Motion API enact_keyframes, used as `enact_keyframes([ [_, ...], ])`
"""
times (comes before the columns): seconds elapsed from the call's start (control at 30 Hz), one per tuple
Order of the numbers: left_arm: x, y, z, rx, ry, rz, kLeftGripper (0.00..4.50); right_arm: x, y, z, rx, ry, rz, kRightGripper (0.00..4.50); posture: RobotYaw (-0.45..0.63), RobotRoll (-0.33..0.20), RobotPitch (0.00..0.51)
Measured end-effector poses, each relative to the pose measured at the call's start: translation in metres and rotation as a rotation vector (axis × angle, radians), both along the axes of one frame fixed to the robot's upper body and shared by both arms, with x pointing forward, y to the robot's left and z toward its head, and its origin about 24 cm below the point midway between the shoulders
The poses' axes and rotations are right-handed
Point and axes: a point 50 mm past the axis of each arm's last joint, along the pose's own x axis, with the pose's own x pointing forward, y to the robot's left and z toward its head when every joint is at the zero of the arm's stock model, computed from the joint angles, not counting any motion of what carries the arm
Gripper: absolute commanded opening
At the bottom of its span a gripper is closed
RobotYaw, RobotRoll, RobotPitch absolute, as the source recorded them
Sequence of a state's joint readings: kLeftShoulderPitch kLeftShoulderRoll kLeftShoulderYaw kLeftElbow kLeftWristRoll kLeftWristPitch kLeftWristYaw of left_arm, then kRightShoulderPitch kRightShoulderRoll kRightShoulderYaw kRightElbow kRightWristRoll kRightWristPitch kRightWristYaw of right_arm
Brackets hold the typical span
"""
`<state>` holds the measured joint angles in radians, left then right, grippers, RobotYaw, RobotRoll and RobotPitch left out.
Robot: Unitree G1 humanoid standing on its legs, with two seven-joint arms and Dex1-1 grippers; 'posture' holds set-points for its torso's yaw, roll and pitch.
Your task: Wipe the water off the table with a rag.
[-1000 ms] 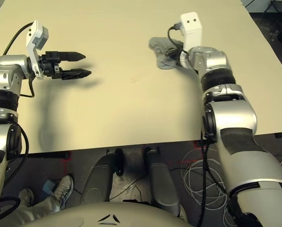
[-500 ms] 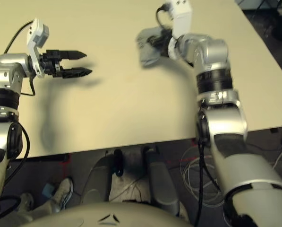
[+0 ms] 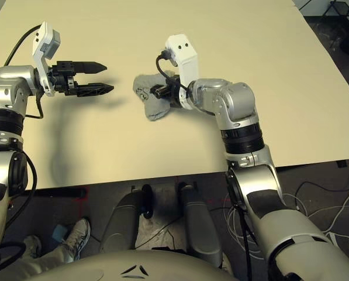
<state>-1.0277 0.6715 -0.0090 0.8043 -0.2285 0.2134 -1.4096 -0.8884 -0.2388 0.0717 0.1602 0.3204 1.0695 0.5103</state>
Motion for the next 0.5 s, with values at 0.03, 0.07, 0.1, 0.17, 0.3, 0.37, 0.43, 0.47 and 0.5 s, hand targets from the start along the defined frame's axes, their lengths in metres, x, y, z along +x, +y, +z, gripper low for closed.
enact_keyframes([
  [0.03, 0.000, 0.000, 0.000, 0.000, 0.000, 0.001, 4.50, 0.004, -0.008, -0.004, -0.019, 0.007, -0.032, 0.14, 0.01, 0.000, 0.258],
  [0.07, 0.000, 0.001, 0.000, 0.001, 0.000, 0.002, 4.50, 0.007, -0.013, -0.006, -0.026, 0.009, -0.053, 0.14, 0.01, 0.000, 0.257],
  [0.1, 0.000, 0.001, 0.000, 0.002, -0.001, 0.003, 4.50, 0.009, -0.017, -0.006, -0.024, 0.004, -0.065, 0.14, 0.01, 0.000, 0.257],
  [0.17, 0.000, 0.001, 0.001, 0.002, -0.001, 0.003, 4.50, 0.015, -0.023, -0.005, -0.029, -0.001, -0.089, 0.14, 0.01, 0.000, 0.257],
  [0.3, 0.000, 0.001, 0.001, 0.002, -0.001, 0.003, 4.50, 0.028, -0.049, -0.002, -0.044, -0.013, -0.184, 0.14, 0.01, 0.000, 0.257],
  [0.37, 0.000, 0.001, 0.001, 0.002, -0.001, 0.003, 4.50, 0.032, -0.066, 0.000, -0.065, -0.024, -0.236, 0.14, 0.00, 0.000, 0.257],
  [0.43, 0.000, 0.001, 0.001, 0.002, -0.001, 0.003, 4.50, 0.034, -0.081, 0.002, -0.092, -0.032, -0.283, 0.14, -0.01, 0.000, 0.258],
  [0.47, 0.000, 0.001, 0.001, 0.002, -0.001, 0.003, 4.50, 0.035, -0.088, 0.002, -0.103, -0.032, -0.303, 0.14, -0.01, 0.000, 0.257],
  [0.5, 0.000, 0.001, 0.001, 0.002, -0.002, 0.003, 4.50, 0.035, -0.093, 0.002, -0.111, -0.033, -0.317, 0.14, -0.01, 0.000, 0.257],
])
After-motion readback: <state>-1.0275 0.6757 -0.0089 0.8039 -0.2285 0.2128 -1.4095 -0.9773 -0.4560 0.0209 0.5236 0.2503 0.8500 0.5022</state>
